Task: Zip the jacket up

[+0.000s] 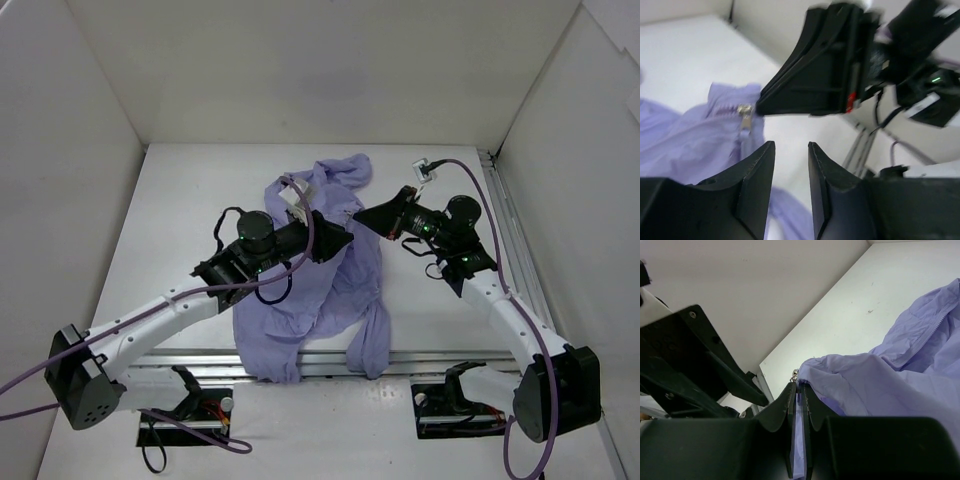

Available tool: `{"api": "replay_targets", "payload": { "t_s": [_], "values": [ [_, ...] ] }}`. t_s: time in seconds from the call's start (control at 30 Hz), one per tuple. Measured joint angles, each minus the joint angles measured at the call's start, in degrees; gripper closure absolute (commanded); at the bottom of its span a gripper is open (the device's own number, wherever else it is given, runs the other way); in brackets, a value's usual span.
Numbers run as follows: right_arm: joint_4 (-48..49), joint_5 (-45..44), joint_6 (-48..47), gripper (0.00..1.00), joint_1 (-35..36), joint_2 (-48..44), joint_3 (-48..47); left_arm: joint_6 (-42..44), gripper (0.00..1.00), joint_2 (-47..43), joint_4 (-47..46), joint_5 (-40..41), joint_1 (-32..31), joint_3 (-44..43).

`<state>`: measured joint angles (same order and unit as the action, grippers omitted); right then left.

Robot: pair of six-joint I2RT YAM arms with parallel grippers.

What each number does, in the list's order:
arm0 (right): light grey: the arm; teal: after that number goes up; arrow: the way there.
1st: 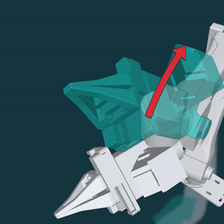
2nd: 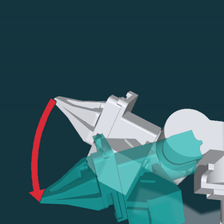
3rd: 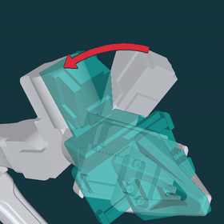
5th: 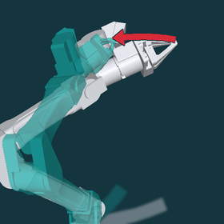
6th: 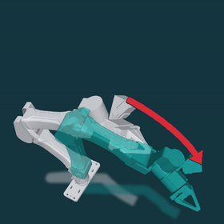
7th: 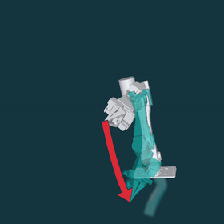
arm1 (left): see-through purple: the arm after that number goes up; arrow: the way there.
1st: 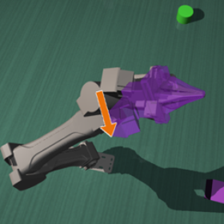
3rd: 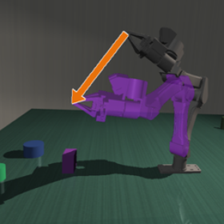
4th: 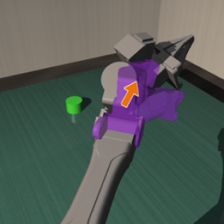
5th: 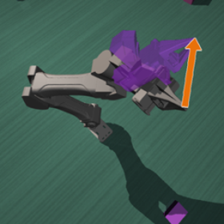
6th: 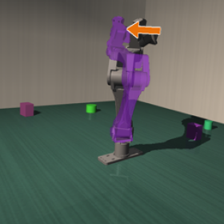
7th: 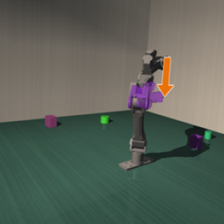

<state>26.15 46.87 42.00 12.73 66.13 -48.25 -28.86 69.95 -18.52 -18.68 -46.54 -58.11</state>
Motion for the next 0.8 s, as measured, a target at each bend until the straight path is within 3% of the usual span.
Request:
{"api": "replay_targets", "payload": {
  "t_s": [0.3,0.8],
  "values": [
    [0.0,-0.3,0.0,1.00,0.0,0.0,0.0,6.4,0.70,3.3,15.5,10.7,-2.9,-4.9],
    [-0.4,-0.3,0.0,1.00,0.0,0.0,0.0,8.7,0.70,6.0,18.6,14.4,-2.9,-7.8]
  ]
}}
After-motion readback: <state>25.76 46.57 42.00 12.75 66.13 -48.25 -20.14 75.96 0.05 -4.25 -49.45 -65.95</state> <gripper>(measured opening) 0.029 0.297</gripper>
